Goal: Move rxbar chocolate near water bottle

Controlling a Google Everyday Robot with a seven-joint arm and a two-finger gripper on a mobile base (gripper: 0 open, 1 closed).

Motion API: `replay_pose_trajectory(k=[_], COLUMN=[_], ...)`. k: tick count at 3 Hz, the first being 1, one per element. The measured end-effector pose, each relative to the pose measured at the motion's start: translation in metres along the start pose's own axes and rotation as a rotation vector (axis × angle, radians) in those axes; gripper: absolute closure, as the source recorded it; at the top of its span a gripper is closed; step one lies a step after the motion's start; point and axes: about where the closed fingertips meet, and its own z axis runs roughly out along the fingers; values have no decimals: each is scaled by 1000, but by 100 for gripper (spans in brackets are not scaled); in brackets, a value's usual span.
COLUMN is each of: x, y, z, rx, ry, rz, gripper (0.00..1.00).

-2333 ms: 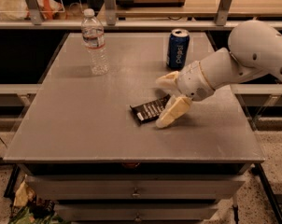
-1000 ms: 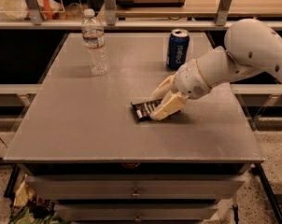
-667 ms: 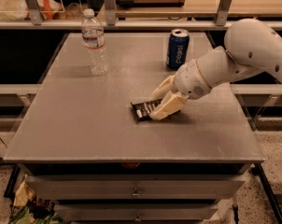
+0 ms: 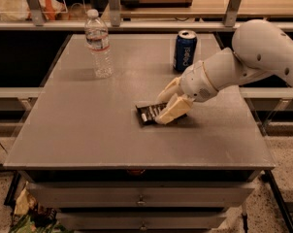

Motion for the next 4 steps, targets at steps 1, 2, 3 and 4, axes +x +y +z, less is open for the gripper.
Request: replay_pose_trajectory(k=[1, 2, 3, 4], x=[0, 0, 0, 0], y=[0, 0, 0, 0], z=[0, 0, 0, 0], rx=[0, 0, 0, 0], ry=[0, 0, 0, 0], rz=[0, 0, 0, 0], gripper=[100, 100, 100, 100])
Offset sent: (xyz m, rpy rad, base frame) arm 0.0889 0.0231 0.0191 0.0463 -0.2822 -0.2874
